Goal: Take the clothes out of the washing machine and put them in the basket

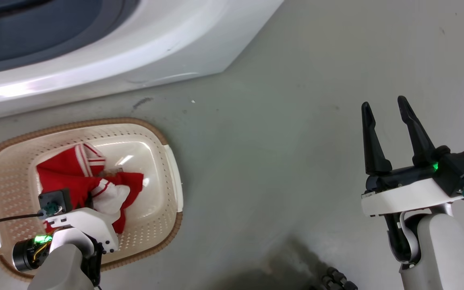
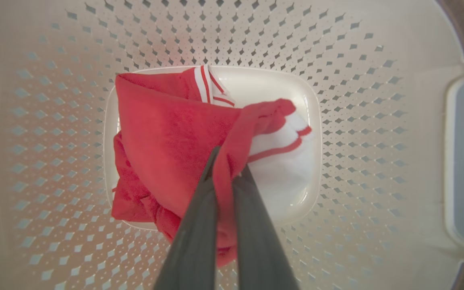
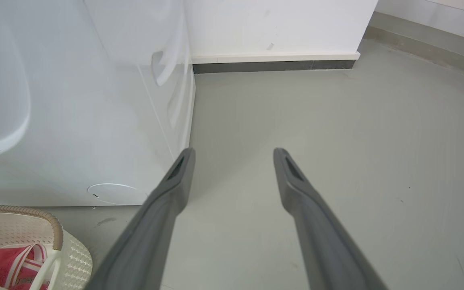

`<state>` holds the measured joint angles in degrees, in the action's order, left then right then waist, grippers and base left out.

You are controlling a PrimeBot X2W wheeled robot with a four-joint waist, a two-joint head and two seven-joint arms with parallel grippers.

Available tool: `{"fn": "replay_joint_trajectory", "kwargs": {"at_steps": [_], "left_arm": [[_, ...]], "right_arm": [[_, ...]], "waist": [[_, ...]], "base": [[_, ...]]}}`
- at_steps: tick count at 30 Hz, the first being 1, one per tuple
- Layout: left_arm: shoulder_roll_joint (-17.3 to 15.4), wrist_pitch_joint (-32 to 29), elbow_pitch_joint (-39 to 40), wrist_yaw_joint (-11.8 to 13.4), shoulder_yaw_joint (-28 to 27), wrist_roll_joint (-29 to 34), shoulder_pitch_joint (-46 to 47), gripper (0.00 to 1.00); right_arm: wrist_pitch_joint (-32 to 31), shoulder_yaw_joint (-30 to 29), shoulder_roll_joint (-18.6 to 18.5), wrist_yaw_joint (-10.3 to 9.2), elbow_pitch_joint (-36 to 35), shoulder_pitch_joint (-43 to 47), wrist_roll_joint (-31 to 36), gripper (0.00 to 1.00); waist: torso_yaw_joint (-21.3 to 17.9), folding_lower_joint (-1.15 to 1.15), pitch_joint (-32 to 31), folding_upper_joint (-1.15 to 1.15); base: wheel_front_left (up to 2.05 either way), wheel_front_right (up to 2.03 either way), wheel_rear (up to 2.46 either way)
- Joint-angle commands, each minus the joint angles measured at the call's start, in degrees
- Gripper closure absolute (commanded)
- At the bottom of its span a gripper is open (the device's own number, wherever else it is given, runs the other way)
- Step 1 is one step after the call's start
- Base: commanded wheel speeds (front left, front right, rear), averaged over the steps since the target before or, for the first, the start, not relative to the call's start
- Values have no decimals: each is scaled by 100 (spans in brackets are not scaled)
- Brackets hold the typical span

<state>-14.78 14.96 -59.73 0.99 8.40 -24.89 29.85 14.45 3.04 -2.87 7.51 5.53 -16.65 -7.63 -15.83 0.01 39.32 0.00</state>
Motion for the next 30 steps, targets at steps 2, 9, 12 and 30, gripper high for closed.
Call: {"fn": "replay_joint_trajectory", "kwargs": {"at_steps": [2,9,12,30], "left_arm": [[-41,27,-294,-30,-3,-4,230,100],[-9,-28,-915,-89,61,-23,557,100],[15,-117,-1086,-151,121,-11,636,100],[495,-99,-1359,-385,94,-314,36,0]], "right_arm": [[54,49,0,-4,58,-143,-54,0],[75,121,0,-4,161,-259,-144,0],[72,112,0,-4,177,-273,-156,0],[72,-147,-2,-4,267,200,219,0]], "waist": [[-180,-1,285,0],[-266,-1,418,0],[-275,-1,393,0],[182,-1,-1270,0]], "base": [[0,0,0],[0,0,0],[0,0,0],[0,0,0]]}}
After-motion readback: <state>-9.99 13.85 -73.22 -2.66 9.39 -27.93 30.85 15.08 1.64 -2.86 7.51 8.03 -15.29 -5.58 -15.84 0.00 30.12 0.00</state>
